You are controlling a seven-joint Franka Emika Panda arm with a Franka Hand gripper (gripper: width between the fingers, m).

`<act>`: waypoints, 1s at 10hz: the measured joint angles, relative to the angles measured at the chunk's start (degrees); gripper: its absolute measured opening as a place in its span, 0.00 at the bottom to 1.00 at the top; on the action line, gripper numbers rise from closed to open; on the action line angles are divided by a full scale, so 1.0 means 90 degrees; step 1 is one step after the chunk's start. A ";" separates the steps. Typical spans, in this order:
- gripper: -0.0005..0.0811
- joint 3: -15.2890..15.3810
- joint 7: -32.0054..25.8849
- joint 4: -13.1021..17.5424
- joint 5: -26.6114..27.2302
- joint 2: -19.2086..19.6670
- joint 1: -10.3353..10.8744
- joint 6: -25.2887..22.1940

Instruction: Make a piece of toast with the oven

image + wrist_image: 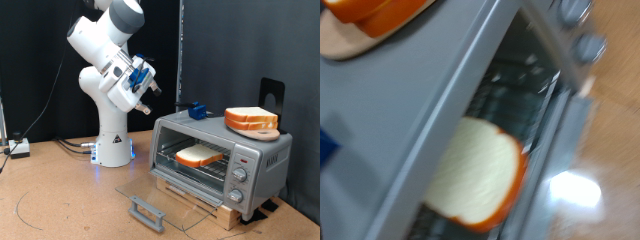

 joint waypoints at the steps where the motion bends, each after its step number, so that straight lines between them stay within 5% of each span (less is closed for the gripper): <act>1: 0.99 -0.0060 0.0661 0.0188 -0.0036 0.0210 -0.0075 -0.0387; 4: 0.99 -0.0465 0.2363 0.0896 -0.0011 0.1012 -0.0316 -0.1522; 7: 0.99 -0.0505 0.1943 0.0847 -0.0150 0.1031 -0.0354 -0.1328; 10: 0.99 -0.0859 0.1943 0.1095 -0.0527 0.1387 -0.0639 -0.1407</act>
